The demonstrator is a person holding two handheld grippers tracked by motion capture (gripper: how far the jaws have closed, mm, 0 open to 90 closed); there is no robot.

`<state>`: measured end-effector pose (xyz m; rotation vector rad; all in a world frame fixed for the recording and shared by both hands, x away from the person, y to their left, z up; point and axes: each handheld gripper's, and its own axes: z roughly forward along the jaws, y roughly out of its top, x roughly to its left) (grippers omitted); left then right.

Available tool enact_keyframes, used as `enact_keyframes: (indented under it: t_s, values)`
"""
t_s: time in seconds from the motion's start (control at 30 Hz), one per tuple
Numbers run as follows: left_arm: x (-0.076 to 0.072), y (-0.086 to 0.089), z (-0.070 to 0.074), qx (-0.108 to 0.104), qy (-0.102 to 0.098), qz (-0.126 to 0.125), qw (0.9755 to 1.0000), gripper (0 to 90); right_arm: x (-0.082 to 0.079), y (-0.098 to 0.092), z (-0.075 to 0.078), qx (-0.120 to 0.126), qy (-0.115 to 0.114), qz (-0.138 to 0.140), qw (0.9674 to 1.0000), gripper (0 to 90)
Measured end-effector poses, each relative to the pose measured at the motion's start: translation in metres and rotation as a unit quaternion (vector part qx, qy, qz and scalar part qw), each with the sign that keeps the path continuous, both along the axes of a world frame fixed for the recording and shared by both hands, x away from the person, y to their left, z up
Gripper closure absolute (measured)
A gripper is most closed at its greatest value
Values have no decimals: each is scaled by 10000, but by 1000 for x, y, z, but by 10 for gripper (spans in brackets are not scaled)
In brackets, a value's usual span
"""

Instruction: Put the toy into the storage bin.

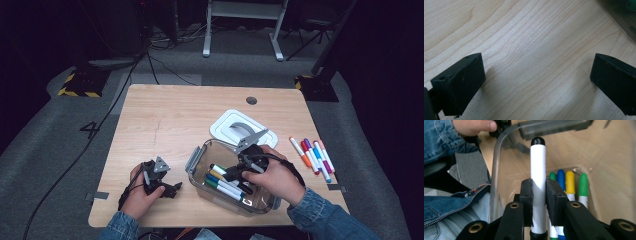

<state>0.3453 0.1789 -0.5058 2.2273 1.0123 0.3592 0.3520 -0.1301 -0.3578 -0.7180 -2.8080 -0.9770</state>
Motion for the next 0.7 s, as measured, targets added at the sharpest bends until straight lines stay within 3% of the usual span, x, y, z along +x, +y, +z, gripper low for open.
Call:
enact_keyframes:
  t_s: [0.27, 0.7]
  values:
    - [0, 0, 0, 2, 1, 1, 10000, 2, -3, 18, -22, -260, 193, 261, 9991, 768]
    - [0, 0, 0, 3, -1, -1, 10000, 2, 4, 32, -57, -726, 575, 504, 9944, 768]
